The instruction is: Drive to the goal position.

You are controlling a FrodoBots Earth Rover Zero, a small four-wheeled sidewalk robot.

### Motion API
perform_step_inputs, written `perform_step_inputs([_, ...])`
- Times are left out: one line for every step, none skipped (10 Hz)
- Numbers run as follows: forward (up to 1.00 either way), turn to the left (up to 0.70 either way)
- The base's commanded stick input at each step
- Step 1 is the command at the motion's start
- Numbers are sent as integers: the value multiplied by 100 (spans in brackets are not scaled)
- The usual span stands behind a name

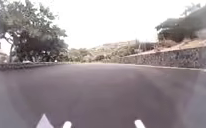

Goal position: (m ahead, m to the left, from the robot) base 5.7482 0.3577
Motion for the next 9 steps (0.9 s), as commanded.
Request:
perform_step_inputs([70, 0])
perform_step_inputs([70, 0])
perform_step_inputs([70, 0])
perform_step_inputs([70, 0])
perform_step_inputs([70, 0])
perform_step_inputs([70, 0])
perform_step_inputs([70, 0])
perform_step_inputs([70, 0])
perform_step_inputs([70, 0])
